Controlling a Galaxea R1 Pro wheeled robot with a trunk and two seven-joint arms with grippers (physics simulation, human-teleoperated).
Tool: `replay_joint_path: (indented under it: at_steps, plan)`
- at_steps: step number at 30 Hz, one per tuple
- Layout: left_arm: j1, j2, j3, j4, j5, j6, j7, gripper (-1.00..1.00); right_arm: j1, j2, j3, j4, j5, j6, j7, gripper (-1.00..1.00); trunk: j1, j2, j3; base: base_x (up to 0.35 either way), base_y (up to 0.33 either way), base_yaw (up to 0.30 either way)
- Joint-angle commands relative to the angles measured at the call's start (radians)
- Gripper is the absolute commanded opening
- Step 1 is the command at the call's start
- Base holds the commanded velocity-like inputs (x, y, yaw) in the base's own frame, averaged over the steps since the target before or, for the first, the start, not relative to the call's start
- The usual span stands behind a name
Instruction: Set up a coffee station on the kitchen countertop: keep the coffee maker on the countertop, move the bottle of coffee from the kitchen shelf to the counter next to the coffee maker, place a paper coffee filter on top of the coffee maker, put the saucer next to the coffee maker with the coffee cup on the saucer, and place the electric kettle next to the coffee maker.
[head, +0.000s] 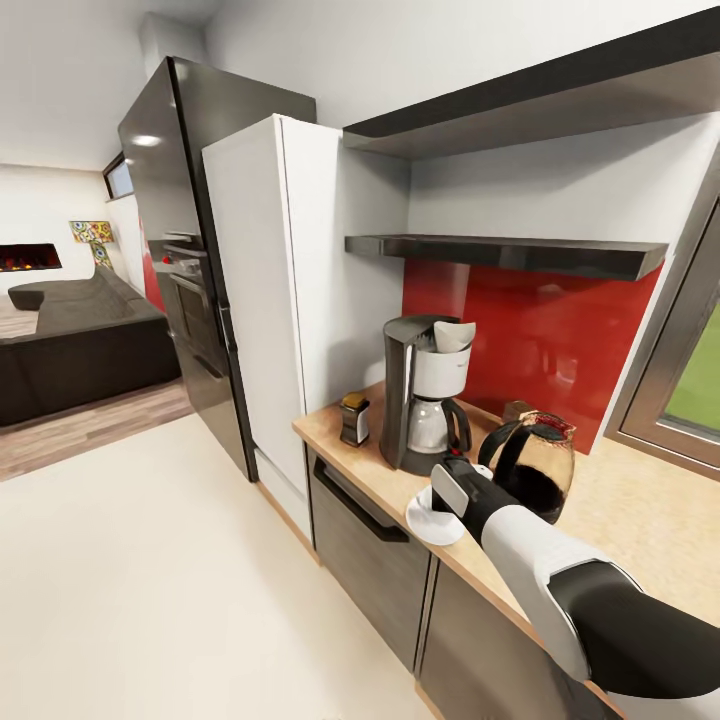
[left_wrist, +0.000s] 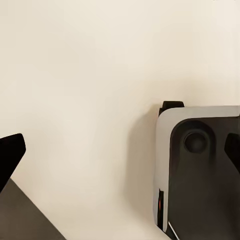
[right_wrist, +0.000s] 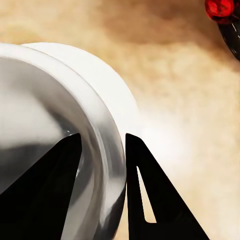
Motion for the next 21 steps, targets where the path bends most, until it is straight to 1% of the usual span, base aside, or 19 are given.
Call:
replay_joint_path:
  at_steps: [1,3,4,13,21]
  plan:
    - [-0.001,0.0,0.009,0.0,-0.007,-0.003,-0.005,1.0,-0.001,-0.001,0.008,-0.001,-0.009,0.005,-0.006,-1.0,0.001,-0.002,-0.002,0.0,0.0,0.0]
    - [-0.001,0.0,0.009,0.0,-0.007,-0.003,-0.005,1.0,-0.001,0.0,0.008,-0.001,-0.009,0.005,-0.006,-1.0,0.001,-0.002,-0.002,0.0,0.0,0.0]
    - [-0.001,0.0,0.009,0.0,-0.007,-0.003,-0.005,1.0,-0.001,0.0,0.008,-0.001,-0.009,0.005,-0.006,1.0,0.001,-0.002,-0.002,0.0,0.0,0.0]
    - [-0.001,0.001,0.01,0.0,-0.006,-0.002,-0.005,1.0,-0.001,0.002,0.004,-0.012,-0.009,0.006,-0.006,1.0,0.001,-0.002,-0.002,0.0,0.0,0.0]
    - [-0.001,0.002,0.01,0.0,-0.006,-0.003,-0.005,1.0,-0.001,0.001,0.001,-0.154,-0.009,0.008,-0.011,1.0,0.001,-0.002,-0.002,0.0,0.0,0.0]
